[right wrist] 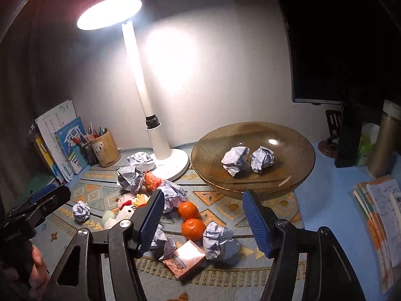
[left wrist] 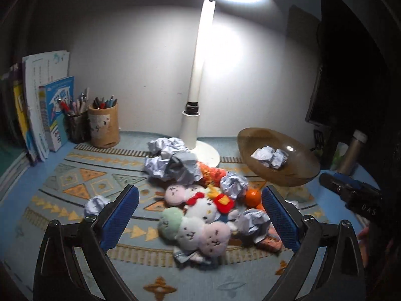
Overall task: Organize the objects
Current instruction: 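Withdraw both open tools from the bowl back toward the scattered items, then grasp a paper ball with the right tool while the left tool grasps another, then lift both paper balls into the glass bowl and open both tools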
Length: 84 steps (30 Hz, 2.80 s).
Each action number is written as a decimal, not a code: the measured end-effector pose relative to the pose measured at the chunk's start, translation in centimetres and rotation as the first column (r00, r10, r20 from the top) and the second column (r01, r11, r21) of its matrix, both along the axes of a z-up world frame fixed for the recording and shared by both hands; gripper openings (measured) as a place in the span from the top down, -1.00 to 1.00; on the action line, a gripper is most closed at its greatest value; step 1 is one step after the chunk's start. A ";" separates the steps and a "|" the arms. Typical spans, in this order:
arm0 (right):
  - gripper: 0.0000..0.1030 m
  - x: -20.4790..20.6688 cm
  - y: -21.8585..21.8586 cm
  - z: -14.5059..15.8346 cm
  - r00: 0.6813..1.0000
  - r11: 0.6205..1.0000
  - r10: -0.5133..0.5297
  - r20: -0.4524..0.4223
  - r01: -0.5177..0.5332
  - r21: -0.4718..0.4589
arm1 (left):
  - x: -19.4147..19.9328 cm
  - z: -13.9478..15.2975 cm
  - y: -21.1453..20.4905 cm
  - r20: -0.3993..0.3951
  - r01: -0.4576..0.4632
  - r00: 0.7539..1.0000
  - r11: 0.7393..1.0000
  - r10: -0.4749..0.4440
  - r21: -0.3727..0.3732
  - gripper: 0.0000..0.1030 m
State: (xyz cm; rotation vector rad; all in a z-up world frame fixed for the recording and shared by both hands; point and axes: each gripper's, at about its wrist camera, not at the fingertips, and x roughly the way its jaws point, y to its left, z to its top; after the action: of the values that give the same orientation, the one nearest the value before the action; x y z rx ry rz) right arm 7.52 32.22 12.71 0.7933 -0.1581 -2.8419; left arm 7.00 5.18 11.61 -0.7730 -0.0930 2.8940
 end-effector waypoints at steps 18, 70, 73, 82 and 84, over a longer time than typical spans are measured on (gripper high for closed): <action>-0.46 0.4 -3.9 -7.3 0.995 0.999 0.050 0.088 -0.051 0.013 | 0.2 -7.6 -8.0 0.142 -0.128 0.984 0.981 0.108 0.148 -0.91; 0.15 2.5 -0.7 -5.3 0.989 0.999 -0.011 0.147 0.003 0.053 | 0.2 -2.7 3.0 0.086 0.191 0.976 0.978 -0.198 0.084 0.17; 0.15 2.9 0.9 -6.4 0.983 0.998 -0.037 0.181 0.027 0.059 | 0.7 -4.3 6.6 0.124 0.242 0.961 0.969 -0.246 0.048 0.17; 0.10 2.6 2.2 -9.1 0.968 0.993 -0.061 0.245 0.035 0.109 | -0.3 -8.1 9.7 0.221 0.239 0.946 0.971 -0.237 0.020 0.17; 0.08 2.5 2.2 -9.1 0.969 0.993 -0.060 0.241 0.033 0.113 | -0.2 -8.1 9.8 0.214 0.245 0.946 0.969 -0.242 0.014 0.17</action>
State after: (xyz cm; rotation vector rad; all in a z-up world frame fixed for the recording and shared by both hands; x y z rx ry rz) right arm 9.97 34.40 3.63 1.1770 -0.0574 -2.8060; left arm 6.79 14.99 3.51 -1.0192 -0.0006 2.5743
